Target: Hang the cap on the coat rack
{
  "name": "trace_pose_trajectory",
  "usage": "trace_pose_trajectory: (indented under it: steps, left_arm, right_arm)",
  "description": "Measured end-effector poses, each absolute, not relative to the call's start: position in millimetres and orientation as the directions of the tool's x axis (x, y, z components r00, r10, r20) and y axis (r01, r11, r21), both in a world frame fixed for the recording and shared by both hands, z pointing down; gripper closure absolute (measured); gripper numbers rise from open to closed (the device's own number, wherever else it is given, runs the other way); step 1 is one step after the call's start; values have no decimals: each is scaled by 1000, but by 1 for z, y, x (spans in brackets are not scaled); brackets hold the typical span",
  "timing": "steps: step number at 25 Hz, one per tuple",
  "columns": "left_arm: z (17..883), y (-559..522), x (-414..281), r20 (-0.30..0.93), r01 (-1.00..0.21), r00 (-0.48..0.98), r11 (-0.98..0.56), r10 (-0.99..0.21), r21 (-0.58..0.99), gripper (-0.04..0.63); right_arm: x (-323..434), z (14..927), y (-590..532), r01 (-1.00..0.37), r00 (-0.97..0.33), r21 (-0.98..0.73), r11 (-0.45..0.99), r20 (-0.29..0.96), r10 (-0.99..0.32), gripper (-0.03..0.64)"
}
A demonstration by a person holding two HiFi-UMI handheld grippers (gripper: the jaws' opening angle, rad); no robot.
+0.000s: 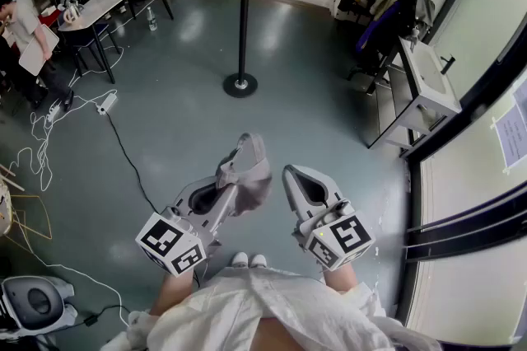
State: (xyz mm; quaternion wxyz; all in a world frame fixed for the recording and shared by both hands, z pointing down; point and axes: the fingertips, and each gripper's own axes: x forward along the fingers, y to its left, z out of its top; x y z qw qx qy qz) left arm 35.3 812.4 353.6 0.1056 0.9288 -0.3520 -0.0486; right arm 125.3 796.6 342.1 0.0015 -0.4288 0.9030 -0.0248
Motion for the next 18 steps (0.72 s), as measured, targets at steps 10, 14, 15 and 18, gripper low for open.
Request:
trace_pose_trajectory:
  steps: [10,14,15,18]
  left_arm:
    - [355,812,31,-2,-668,726,-705,-688,239,569]
    - [357,809,36,2,-682,714,-695,-700,226,569]
    - [357,807,35,1,-689,708,-690,-707,220,568]
    - [359,800,36,-10,-707,687,-673,-726,218,569]
  right_arm:
    - [117,347,794,-758,-651,-71,648,21,-759,614]
    - [120,347,789,-755,-654,-72,652,8,-756,615]
    - [120,347,788,-753,-656,-73,654,1,-755,615]
    - [117,351,784,-743,-666,-74,665,-4,-746,614]
